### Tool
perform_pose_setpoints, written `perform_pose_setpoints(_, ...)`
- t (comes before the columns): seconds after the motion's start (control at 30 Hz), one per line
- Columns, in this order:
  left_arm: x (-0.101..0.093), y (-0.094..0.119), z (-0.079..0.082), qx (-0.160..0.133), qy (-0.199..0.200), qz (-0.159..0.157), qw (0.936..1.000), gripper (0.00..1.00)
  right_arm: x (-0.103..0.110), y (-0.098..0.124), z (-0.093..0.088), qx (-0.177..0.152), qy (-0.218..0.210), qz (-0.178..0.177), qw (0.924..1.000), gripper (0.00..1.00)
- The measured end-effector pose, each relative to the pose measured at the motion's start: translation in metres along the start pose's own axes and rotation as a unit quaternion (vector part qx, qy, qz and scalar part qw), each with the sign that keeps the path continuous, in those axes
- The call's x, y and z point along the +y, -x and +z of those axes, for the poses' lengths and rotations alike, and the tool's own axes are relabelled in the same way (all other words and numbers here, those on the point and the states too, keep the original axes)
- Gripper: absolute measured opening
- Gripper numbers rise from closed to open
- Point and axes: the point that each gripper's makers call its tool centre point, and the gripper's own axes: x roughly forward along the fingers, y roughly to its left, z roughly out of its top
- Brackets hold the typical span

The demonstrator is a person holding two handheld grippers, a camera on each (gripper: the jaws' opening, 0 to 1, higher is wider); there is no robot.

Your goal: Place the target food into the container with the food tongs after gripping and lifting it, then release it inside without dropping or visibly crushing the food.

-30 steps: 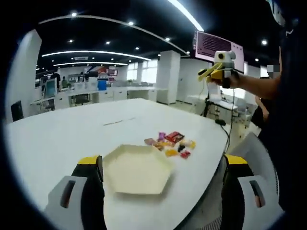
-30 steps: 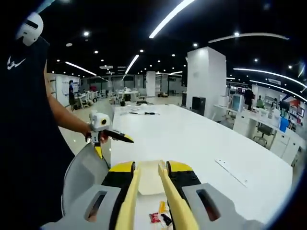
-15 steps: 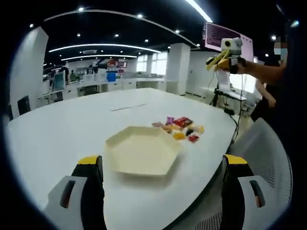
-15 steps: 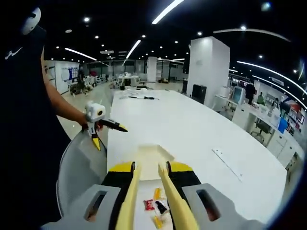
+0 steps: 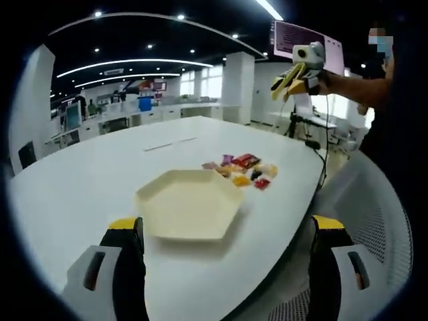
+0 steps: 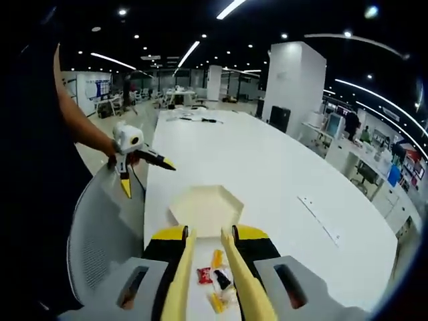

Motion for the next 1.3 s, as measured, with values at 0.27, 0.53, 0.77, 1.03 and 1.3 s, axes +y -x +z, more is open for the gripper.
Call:
perform_pose_setpoints(0.27,0.002,-0.002,-0.006,0.010,-0.010,0.006,0.9999,0.97,0.000,-0.015,-0.030,0.020,-0.010,0.000,0.9997,0.25)
perform_pose_setpoints(0.53,0.009,0.000,-0.007,0.013,0.000,0.022,0.9997,0.99,0.005,-0.034,-0.055,0.040,-0.013,0.008,0.9991,0.25)
perform_pose_setpoints(0.77,0.009,0.000,-0.009,0.016,0.007,0.021,0.9996,0.99,0.010,-0.048,-0.072,0.056,-0.009,0.015,0.9982,0.25)
perform_pose_setpoints(1.03,0.014,-0.001,-0.016,0.034,-0.004,0.028,0.9990,0.99,0.012,-0.065,-0.100,0.081,-0.005,0.022,0.9965,0.25)
perform_pose_setpoints(1.3,0.017,0.000,-0.018,0.037,0.003,0.035,0.9987,0.99,0.015,-0.083,-0.123,0.100,-0.008,0.028,0.9945,0.25)
